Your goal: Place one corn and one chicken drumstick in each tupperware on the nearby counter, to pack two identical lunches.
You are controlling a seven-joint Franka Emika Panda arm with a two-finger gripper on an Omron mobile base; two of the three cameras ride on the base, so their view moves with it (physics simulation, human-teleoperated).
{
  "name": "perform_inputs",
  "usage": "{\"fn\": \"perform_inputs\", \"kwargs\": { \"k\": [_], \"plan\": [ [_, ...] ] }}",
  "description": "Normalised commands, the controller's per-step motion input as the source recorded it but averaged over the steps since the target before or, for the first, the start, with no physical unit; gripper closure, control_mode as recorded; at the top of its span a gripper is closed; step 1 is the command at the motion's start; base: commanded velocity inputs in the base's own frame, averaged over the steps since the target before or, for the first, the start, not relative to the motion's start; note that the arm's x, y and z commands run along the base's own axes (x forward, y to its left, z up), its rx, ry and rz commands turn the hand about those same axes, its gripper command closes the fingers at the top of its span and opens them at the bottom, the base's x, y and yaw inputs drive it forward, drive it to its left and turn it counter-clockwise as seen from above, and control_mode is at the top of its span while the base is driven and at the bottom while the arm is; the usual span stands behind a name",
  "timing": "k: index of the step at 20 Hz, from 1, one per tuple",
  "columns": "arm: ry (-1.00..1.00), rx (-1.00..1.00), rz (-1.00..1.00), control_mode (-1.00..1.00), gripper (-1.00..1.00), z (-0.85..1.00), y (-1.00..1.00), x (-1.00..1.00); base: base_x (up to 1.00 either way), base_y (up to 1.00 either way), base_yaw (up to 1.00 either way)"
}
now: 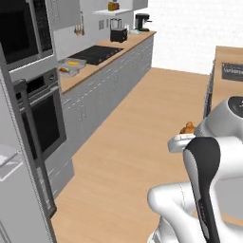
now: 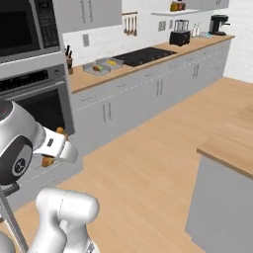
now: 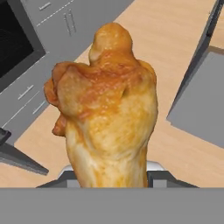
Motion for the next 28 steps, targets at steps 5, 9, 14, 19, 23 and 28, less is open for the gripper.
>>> {"fn": "perform_inputs", "kwargs": {
  "k": [5,9,14,19,23,28],
  "plan": [
    [0.00,0.00,0.00,1.00,1.00,0.00,0.00,0.00,0.81,-0.06,0.03],
    [0.00,0.00,0.00,1.00,1.00,0.00,0.00,0.00,1.00,-0.10,0.10],
    [0.00,0.00,0.00,1.00,1.00,0.00,0.00,0.00,0.93,0.24,0.04],
    [0.00,0.00,0.00,1.00,1.00,0.00,0.00,0.00,1.00,0.14,0.00],
    [0.00,0.00,0.00,1.00,1.00,0.00,0.00,0.00,1.00,-0.01,0.06],
    [0.00,0.00,0.00,1.00,1.00,0.00,0.00,0.00,1.00,0.00,0.03]
  ]
}}
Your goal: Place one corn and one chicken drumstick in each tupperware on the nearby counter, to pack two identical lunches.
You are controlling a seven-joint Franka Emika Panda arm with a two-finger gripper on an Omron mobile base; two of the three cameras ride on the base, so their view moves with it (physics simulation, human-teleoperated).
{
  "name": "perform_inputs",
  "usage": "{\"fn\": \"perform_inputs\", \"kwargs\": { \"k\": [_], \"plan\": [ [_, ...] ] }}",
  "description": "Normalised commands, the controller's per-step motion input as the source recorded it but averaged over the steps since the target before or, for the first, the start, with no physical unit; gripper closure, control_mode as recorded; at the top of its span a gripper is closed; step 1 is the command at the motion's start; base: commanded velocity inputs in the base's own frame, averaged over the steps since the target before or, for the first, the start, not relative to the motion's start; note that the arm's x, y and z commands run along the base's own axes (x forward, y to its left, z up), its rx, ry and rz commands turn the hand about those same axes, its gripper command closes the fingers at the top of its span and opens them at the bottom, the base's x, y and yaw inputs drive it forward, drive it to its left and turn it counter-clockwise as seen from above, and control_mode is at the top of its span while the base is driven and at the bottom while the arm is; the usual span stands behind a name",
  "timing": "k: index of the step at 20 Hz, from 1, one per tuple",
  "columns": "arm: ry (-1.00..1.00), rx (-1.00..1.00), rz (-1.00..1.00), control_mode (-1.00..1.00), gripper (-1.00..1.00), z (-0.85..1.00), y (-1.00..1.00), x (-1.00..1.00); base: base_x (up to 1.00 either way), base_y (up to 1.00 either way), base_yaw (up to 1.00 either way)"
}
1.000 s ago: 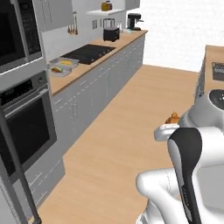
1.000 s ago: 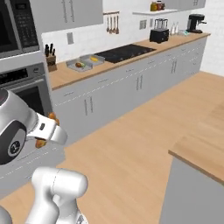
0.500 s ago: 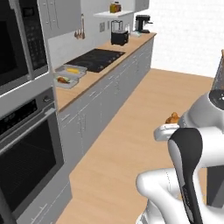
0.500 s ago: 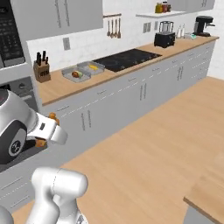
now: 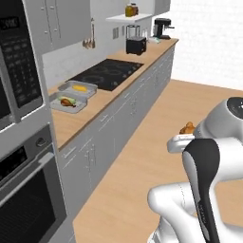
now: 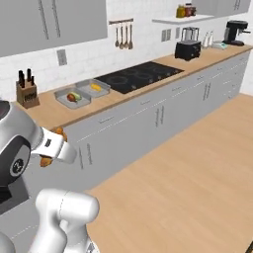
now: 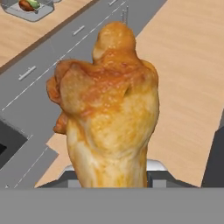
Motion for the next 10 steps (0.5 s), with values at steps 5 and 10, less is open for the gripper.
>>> {"fn": "perform_inputs", "kwargs": {
  "k": [5,10],
  "plan": [
    [0.00,0.00,0.00,1.00,1.00,0.00,0.00,0.00,1.00,-0.11,0.09],
    [0.00,0.00,0.00,1.00,1.00,0.00,0.00,0.00,1.00,0.00,0.09]
  ]
}}
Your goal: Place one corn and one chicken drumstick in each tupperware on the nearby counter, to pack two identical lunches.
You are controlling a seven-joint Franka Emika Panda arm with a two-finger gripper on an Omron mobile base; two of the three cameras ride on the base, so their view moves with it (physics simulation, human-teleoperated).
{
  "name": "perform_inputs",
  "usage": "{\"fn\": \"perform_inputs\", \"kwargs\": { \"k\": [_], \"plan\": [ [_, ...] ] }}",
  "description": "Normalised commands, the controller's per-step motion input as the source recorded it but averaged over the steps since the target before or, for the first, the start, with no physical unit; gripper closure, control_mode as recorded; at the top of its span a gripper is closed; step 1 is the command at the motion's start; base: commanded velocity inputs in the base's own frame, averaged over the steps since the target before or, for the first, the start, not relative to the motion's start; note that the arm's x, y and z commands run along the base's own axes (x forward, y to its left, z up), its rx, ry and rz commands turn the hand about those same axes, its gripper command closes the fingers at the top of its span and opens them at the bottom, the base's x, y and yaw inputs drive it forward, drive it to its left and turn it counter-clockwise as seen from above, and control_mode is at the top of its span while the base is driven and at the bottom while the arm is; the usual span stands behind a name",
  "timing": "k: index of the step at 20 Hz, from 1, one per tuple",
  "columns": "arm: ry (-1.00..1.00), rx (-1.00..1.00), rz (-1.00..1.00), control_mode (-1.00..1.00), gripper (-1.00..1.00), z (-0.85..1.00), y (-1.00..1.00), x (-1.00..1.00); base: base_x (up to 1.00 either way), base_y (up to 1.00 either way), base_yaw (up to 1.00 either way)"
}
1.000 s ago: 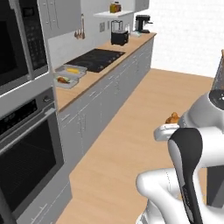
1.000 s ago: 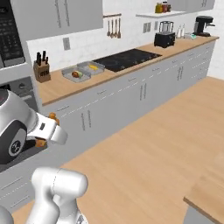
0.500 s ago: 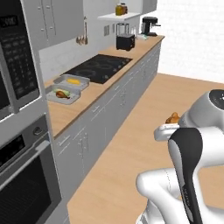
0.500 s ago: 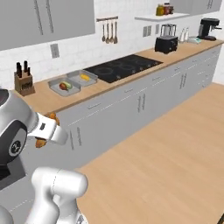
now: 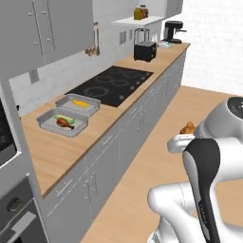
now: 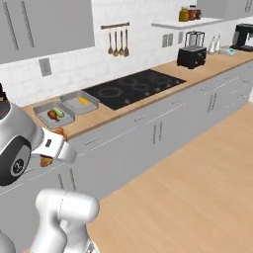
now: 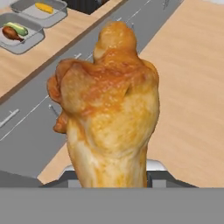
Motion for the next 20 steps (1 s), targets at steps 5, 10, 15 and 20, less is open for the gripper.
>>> {"fn": "perform_inputs", "kwargs": {
  "k": [5,10,15,20],
  "plan": [
    [0.00,0.00,0.00,1.00,1.00,0.00,0.00,0.00,1.00,0.00,0.15],
    [0.00,0.00,0.00,1.00,1.00,0.00,0.00,0.00,1.00,-0.02,0.19],
    [0.00,0.00,0.00,1.00,1.00,0.00,0.00,0.00,0.87,-0.14,0.54],
    [0.00,0.00,0.00,1.00,1.00,0.00,0.00,0.00,0.27,-0.66,0.82]
  ]
}}
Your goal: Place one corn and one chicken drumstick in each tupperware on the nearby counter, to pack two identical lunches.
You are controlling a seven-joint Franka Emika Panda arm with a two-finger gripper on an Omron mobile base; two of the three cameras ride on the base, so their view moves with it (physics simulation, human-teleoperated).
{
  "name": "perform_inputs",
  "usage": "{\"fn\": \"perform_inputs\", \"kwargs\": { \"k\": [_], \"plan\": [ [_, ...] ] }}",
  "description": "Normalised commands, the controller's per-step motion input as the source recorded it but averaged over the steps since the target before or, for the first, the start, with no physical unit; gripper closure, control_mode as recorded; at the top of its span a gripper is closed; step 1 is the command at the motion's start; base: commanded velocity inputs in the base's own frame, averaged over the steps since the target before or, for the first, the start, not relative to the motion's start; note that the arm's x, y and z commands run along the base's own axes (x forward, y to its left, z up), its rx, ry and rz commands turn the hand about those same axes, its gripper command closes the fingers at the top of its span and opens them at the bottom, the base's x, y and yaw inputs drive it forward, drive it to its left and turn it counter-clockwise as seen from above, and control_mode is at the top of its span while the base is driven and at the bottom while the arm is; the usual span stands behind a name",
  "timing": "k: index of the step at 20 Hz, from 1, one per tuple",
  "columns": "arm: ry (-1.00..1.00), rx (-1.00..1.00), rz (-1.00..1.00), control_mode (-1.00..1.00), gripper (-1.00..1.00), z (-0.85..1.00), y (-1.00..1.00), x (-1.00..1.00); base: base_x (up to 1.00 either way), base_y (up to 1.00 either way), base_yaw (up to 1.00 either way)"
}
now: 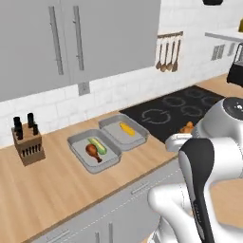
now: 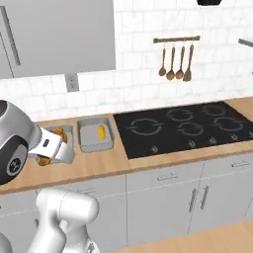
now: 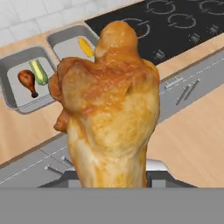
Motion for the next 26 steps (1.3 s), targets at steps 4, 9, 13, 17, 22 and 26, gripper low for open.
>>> {"fn": "perform_inputs", "kwargs": {
  "k": [4,9,13,17,22,26],
  "plan": [
    [0.00,0.00,0.00,1.00,1.00,0.00,0.00,0.00,0.31,-0.76,0.81],
    [0.00,0.00,0.00,1.00,1.00,0.00,0.00,0.00,0.44,-0.72,0.65],
    [0.00,0.00,0.00,1.00,1.00,0.00,0.00,0.00,0.28,0.02,0.06],
    [0.00,0.00,0.00,1.00,1.00,0.00,0.00,0.00,0.37,0.47,-0.02],
    [0.00,0.00,0.00,1.00,1.00,0.00,0.00,0.00,0.50,0.30,-0.04],
    [0.00,0.00,0.00,1.00,1.00,0.00,0.00,0.00,0.43,-0.17,0.00]
  ]
}}
